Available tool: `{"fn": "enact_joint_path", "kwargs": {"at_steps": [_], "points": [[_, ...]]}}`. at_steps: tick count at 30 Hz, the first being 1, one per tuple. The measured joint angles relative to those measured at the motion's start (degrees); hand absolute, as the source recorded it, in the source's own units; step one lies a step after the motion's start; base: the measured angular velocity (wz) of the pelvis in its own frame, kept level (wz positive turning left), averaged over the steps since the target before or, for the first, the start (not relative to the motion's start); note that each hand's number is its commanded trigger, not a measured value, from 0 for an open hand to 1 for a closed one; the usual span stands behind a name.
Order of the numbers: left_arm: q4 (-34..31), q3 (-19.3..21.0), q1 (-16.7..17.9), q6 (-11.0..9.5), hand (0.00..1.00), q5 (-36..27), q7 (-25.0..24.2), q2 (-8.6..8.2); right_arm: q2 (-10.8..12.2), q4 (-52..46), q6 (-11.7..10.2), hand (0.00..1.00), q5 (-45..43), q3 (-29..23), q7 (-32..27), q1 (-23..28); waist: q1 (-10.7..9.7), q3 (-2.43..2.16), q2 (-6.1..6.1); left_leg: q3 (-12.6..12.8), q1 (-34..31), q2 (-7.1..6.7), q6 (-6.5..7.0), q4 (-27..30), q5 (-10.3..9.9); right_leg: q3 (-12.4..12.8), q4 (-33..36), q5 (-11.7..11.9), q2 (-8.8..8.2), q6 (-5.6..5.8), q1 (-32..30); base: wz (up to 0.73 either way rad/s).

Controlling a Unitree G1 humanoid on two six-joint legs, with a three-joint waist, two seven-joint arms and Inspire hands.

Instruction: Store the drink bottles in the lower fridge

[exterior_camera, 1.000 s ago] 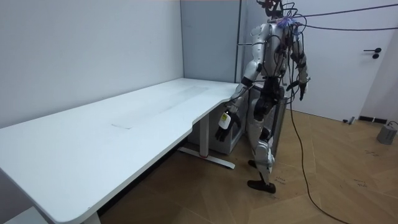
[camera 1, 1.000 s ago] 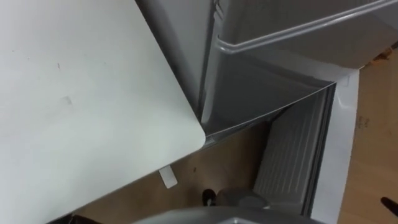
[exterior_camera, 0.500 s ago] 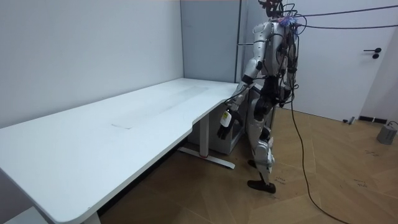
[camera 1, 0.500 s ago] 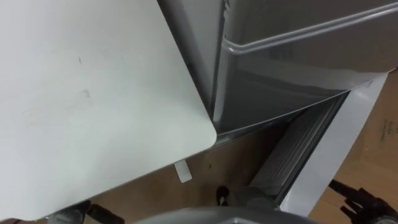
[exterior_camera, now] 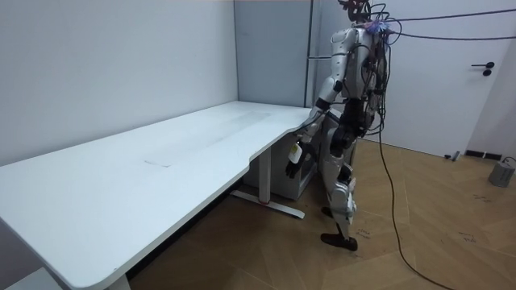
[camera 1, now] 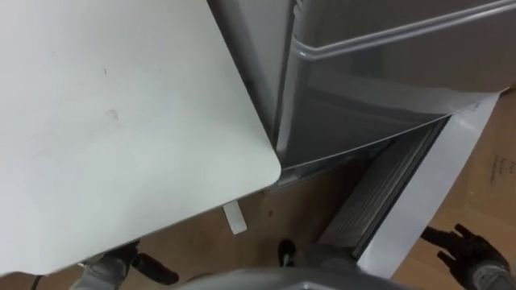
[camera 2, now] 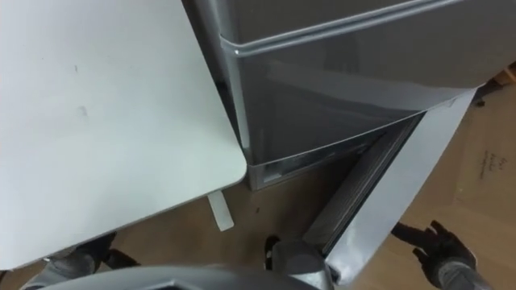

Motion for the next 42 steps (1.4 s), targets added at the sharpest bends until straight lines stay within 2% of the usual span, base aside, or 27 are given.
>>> {"fn": "enact_joint_path", "kwargs": {"at_steps": [1, 2, 3, 4, 5, 6, 7, 9, 10, 12, 13, 16, 17, 18, 19, 20, 21, 22, 23, 24, 25, 26, 28, 29, 30, 33, 42], "points": [[-0.2, 0.0, 0.1, 0.0, 0.00, 0.0, 0.0, -0.02, 0.0, -0.5, 0.0, 0.00, -0.3, 0.3, -0.2, 0.0, 0.2, -0.01, -0.02, 0.0, -0.4, 0.02, 0.04, 0.8, -0.3, 0.2, 0.2, 0.0, 0.03, -0.01, -0.4, -0.30], [-0.5, 0.0, 0.1, 0.0, 0.00, 0.0, 0.0, 0.00, 0.0, -0.7, -0.1, 0.00, -1.0, 0.8, -0.3, -0.1, 1.2, -0.01, -0.32, 0.0, -0.7, -0.08, 0.10, 2.5, -1.1, 1.3, 1.2, 0.0, 0.50, -0.02, -1.4, -0.62], [-0.4, 0.2, 0.6, 0.0, 0.00, 0.0, 0.0, -0.02, 0.0, -1.8, -0.1, 0.00, -2.1, 1.6, -0.3, -0.6, 2.8, 0.02, -0.46, -1.0, -0.7, -0.08, 0.10, 4.0, -2.1, 3.6, 2.4, 0.1, 1.63, -0.06, -2.2, -0.87], [-0.3, 0.2, 0.9, 0.0, 0.00, 0.0, 0.0, -0.04, 0.0, -2.7, -0.2, 0.00, -2.5, 2.4, -0.3, -0.9, 3.6, 0.13, -0.52, -2.9, -0.7, -0.32, 0.23, 4.8, -2.7, 5.0, 3.0, 0.2, 2.33, -0.12, -2.6, -1.27], [-0.1, 0.2, 1.6, 0.0, 0.00, 0.0, 0.0, -0.06, 0.5, -3.5, -0.5, 0.00, -3.0, 4.6, -0.3, -2.2, 5.1, 0.21, -0.61, -8.1, -1.2, -1.12, 0.60, 6.3, -3.7, 7.5, 3.4, 0.9, 3.33, -0.07, -3.0, -1.13], [0.7, 0.2, 1.5, 0.0, 0.00, -0.1, 0.0, -0.11, 1.1, -3.6, -0.8, 0.00, -3.1, 5.5, -0.3, -3.5, 5.2, 0.34, -0.90, -11.1, -1.8, -1.78, 0.85, 7.0, -4.3, 8.9, 3.8, 1.3, 4.03, 0.00, -3.3, -0.90], [0.9, 0.2, 1.4, 0.0, 0.00, -0.1, 0.0, -0.12, 1.5, -3.7, -0.8, 0.00, -3.1, 5.8, -0.3, -3.7, 5.2, 0.38, -1.06, -11.4, -2.2, -1.88, 0.87, 7.3, -4.5, 9.1, 3.9, 1.4, 4.14, 0.24, -3.5, -0.39], [0.7, 0.1, 1.0, -0.2, 0.00, 0.0, 0.0, -0.22, 2.8, -6.5, -0.5, 0.00, -4.3, 6.9, -0.1, -4.5, 4.2, 0.17, -1.50, -10.9, -4.1, -2.00, 1.08, 8.9, -4.6, 9.4, 3.8, 2.3, 4.03, 1.05, -4.4, -0.06], [0.6, 0.1, 0.9, -0.2, 0.00, 0.0, 0.0, -0.28, 3.0, -6.8, -0.6, 0.00, -5.0, 7.5, 0.1, -4.8, 4.0, 0.15, -1.61, -10.7, -4.4, -2.06, 1.12, 9.3, -4.6, 9.5, 3.9, 2.5, 4.12, 1.23, -4.7, -0.07], [0.5, 0.1, 1.0, -0.4, 0.00, 0.0, 0.0, -0.30, 4.3, -7.1, -0.5, 0.00, -6.5, 7.9, 2.0, -5.5, 3.6, -0.28, -2.10, -9.8, -4.6, -2.45, 1.34, 9.4, -4.3, 10.7, 3.7, 3.6, 4.38, 1.38, -5.1, -0.19], [0.5, 0.1, 1.0, -0.5, 0.00, 0.0, 0.0, -0.30, 4.5, -7.4, -0.5, 0.00, -6.6, 7.9, 2.4, -5.4, 3.6, -0.30, -2.16, -9.6, -4.6, -2.58, 1.45, 9.4, -4.2, 11.0, 3.6, 3.9, 4.35, 1.33, -5.1, -0.20], [0.8, 0.3, 1.0, -0.7, 0.00, -0.1, 0.0, -0.31, 5.1, -7.8, 0.1, 0.00, -6.6, 8.4, 4.1, -5.6, 3.7, -0.60, -2.51, -8.2, -5.1, -3.08, 2.33, 8.6, -3.2, 12.6, 0.5, 7.2, 4.08, 1.81, -4.8, -0.26], [0.9, 1.0, 1.0, -1.1, 0.00, -0.1, 0.0, -0.28, 5.3, -8.0, 0.7, 0.00, -6.8, 8.4, 5.2, -5.6, 4.0, -0.65, -2.79, -7.0, -5.3, -2.94, 2.90, 7.7, -2.4, 12.1, -1.7, 9.3, 3.60, 2.02, -4.3, -0.49], [1.2, 3.0, 1.1, -1.2, 0.00, 0.3, 0.0, -0.33, 5.7, -8.3, 1.1, 0.00, -8.1, 8.3, 6.4, -5.9, 4.9, -0.81, -3.40, -4.2, -5.2, -2.05, 3.30, 6.6, -1.6, 6.2, 0.2, 8.9, 2.37, 0.23, -5.3, -0.59], [1.4, 3.6, 1.2, -1.1, 0.00, 0.4, 0.0, -0.44, 5.8, -8.2, 1.3, 0.00, -8.8, 8.3, 7.0, -6.1, 5.7, -0.71, -3.53, -3.3, -4.9, -1.81, 3.31, 6.3, -1.5, 1.8, 4.0, 6.4, 1.32, -0.84, -5.7, -0.76], [1.2, 4.0, 1.5, -0.9, 0.00, 0.2, 0.0, -0.70, 5.8, -8.2, 1.4, 0.00, -9.1, 8.4, 8.0, -6.1, 6.2, -0.88, -3.83, -1.6, -4.0, -1.71, 3.52, 5.1, -1.1, -6.2, 9.5, 0.9, -0.85, -1.01, -5.0, -0.70], [1.0, 4.0, 1.6, -0.6, 0.00, -0.1, 0.0, -0.87, 5.7, -8.2, 1.4, 0.00, -9.1, 8.4, 8.8, -6.3, 7.2, -0.97, -4.23, -0.5, -3.7, -1.70, 3.41, 4.8, -0.8, -10.9, 13.3, -3.2, -3.38, -0.76, -3.7, -0.62], [0.8, 3.9, 1.6, -0.3, 0.00, -0.1, 0.0, -0.88, 5.8, -8.2, 1.4, 0.00, -9.0, 8.6, 8.9, -6.4, 7.3, -0.86, -4.19, -0.1, -3.7, -1.71, 3.39, 4.8, -0.8, -12.2, 14.9, -5.0, -4.60, -0.55, -2.9, -0.39], [0.7, 3.9, 1.6, 0.2, 0.00, -0.2, 0.0, -0.87, 5.8, -8.1, 1.4, 0.00, -8.9, 9.5, 9.1, -6.5, 7.3, -0.95, -4.56, 0.3, -3.4, -1.74, 3.37, 4.9, -0.8, -13.3, 17.0, -8.0, -7.03, 0.45, -0.4, -0.28], [0.2, 3.9, 1.7, 0.5, 0.00, -1.4, 0.0, -0.77, 5.9, -7.9, 1.6, 0.00, -8.6, 10.9, 9.4, -6.6, 7.5, -0.81, -4.95, 1.2, -3.2, -1.93, 3.13, 5.2, -1.0, -13.1, 18.0, -10.3, -9.44, 2.19, 2.0, -0.30], [-0.1, 3.9, 1.6, 0.7, 0.00, -2.2, 0.0, -0.68, 6.0, -7.9, 1.9, 0.00, -8.4, 11.5, 9.5, -6.9, 7.8, -0.78, -5.62, 1.6, -3.2, -1.91, 2.84, 5.6, -1.2, -12.8, 17.8, -11.1, -10.12, 2.81, 2.8, -0.43], [-0.6, 4.5, 1.2, 0.9, 0.00, -2.6, 0.0, -0.74, 6.3, -7.9, 2.7, 0.00, -8.4, 12.1, 9.4, -7.9, 8.7, -0.10, -6.16, 2.0, -3.4, -1.85, 2.27, 7.1, -1.7, -12.9, 15.3, -11.8, -9.91, 2.90, 2.9, -0.56], [-0.9, 4.6, 0.7, 0.8, 0.00, -2.9, 0.0, -1.18, 6.4, -7.9, 3.7, 0.00, -8.5, 13.1, 9.2, -9.5, 9.5, -0.33, -5.70, 1.3, -5.2, -1.84, 1.83, 8.0, -1.6, -12.4, 10.8, -11.1, -8.21, 1.56, 3.0, -0.51], [-0.8, 4.6, 0.5, 0.8, 0.00, -3.4, 0.0, -1.26, 6.9, -7.9, 3.8, 0.00, -8.5, 13.6, 9.2, -10.2, 9.7, -0.36, -5.41, 0.1, -5.9, -1.76, 1.74, 7.5, -1.0, -12.4, 8.6, -10.0, -7.48, 1.00, 3.2, -0.27], [-0.8, 4.5, 0.5, 0.8, 0.00, -3.5, 0.0, -1.27, 7.5, -7.9, 3.8, 0.00, -8.5, 13.6, 9.3, -10.1, 9.7, -0.39, -5.33, -1.2, -6.0, -1.65, 1.72, 7.1, -0.6, -12.5, 6.7, -9.0, -6.89, 0.92, 3.7, -0.20], [-1.0, 4.6, 0.6, 0.6, 0.00, -4.5, 0.0, -1.53, 8.2, -7.9, 3.8, 0.00, -9.1, 13.6, 9.4, -10.1, 9.9, -0.47, -5.34, -1.6, -5.6, -1.09, 1.88, 6.4, -0.4, -12.4, 4.4, -7.8, -6.33, 1.17, 4.4, -0.07], [-2.6, 5.5, 2.4, 0.5, 0.00, -4.2, 0.7, -2.40, 8.8, -7.9, 3.8, 0.00, -11.3, 13.6, 8.9, -10.7, 10.6, -0.39, -5.17, -2.1, -4.5, -1.35, 2.03, 5.6, -0.4, -12.9, 3.8, -7.3, -6.31, 1.40, 5.9, 0.00]]}}
